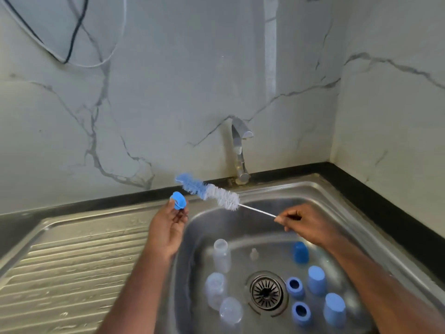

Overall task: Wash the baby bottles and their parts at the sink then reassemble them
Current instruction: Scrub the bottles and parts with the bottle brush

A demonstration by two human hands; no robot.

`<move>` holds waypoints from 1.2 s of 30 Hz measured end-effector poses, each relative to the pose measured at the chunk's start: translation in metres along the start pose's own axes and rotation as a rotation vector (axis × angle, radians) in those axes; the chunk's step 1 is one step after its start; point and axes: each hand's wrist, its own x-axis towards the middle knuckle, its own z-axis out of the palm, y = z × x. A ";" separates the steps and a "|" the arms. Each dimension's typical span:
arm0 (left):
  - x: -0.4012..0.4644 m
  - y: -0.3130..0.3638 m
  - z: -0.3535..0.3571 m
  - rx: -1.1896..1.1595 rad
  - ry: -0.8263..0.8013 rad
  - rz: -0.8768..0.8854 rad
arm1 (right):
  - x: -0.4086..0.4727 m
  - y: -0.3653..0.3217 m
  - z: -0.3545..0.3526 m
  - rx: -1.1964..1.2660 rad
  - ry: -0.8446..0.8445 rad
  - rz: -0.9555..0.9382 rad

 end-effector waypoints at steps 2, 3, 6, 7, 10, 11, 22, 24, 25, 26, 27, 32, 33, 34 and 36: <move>0.002 0.007 -0.007 -0.070 -0.001 -0.006 | 0.000 -0.002 0.004 -0.032 -0.033 -0.015; 0.002 0.008 -0.009 -0.081 -0.008 -0.011 | 0.000 -0.002 0.005 -0.044 -0.044 -0.022; 0.007 0.003 -0.011 -0.037 -0.038 -0.011 | 0.001 0.000 0.008 -0.054 -0.057 -0.024; 0.008 0.002 -0.012 -0.026 -0.043 -0.003 | 0.002 0.000 0.009 -0.050 -0.056 -0.023; 0.013 0.001 -0.014 -0.044 -0.022 0.009 | 0.003 0.001 0.010 -0.055 -0.048 -0.029; 0.014 0.001 -0.014 -0.052 -0.011 0.017 | 0.003 0.001 0.009 -0.055 -0.049 -0.038; -0.006 0.012 -0.026 0.188 0.015 0.046 | 0.007 0.007 0.007 -0.142 0.019 -0.093; -0.010 0.011 -0.033 0.185 0.010 0.042 | 0.007 0.011 0.010 -0.270 0.012 -0.076; -0.011 0.011 -0.033 0.170 0.006 0.050 | 0.005 0.012 0.011 -0.334 -0.004 -0.073; -0.010 0.012 -0.032 0.151 0.003 0.068 | 0.004 0.010 0.012 -0.389 -0.015 -0.083; -0.010 0.013 -0.031 0.130 -0.001 0.088 | 0.002 0.008 0.013 -0.425 -0.016 -0.104; -0.004 0.015 -0.029 0.114 0.051 0.131 | -0.002 -0.004 0.012 -0.397 0.000 -0.172; -0.003 0.015 -0.031 0.122 0.060 0.130 | -0.001 -0.004 0.012 -0.371 0.021 -0.183; -0.003 0.015 -0.032 0.132 0.062 0.125 | -0.002 -0.005 0.010 -0.353 0.053 -0.200; -0.004 0.016 -0.032 0.151 0.050 0.119 | -0.005 -0.008 0.008 -0.347 0.130 -0.221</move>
